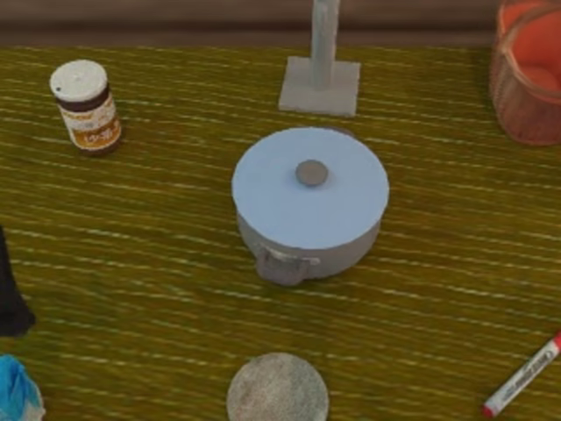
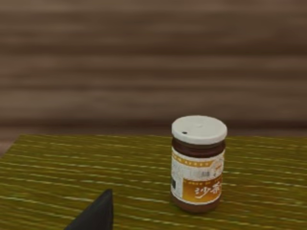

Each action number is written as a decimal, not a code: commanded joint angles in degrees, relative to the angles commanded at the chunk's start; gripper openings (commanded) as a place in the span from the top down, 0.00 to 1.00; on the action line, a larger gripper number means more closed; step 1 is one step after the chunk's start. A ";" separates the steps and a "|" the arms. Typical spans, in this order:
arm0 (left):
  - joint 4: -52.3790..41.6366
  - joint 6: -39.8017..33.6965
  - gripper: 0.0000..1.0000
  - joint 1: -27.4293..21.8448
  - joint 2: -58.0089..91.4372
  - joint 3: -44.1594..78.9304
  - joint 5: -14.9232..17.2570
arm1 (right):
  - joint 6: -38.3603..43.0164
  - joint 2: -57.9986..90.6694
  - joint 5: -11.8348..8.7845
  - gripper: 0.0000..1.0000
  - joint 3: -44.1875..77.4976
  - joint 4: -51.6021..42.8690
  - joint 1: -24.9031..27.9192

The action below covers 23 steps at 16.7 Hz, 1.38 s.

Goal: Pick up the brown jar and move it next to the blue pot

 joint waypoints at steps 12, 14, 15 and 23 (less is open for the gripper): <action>-13.89 7.24 0.00 0.49 25.61 25.91 2.15 | 0.00 0.00 0.00 0.00 0.00 0.00 0.00; -19.29 9.98 0.00 0.47 35.45 35.59 3.15 | 0.00 0.00 0.00 0.00 0.00 0.00 0.00; -22.18 11.44 0.00 0.45 40.71 40.72 3.68 | 0.00 0.00 0.00 0.00 0.00 0.00 0.00; -48.05 24.57 0.00 0.65 88.17 86.87 7.96 | 0.00 0.00 0.00 0.00 0.00 0.00 0.00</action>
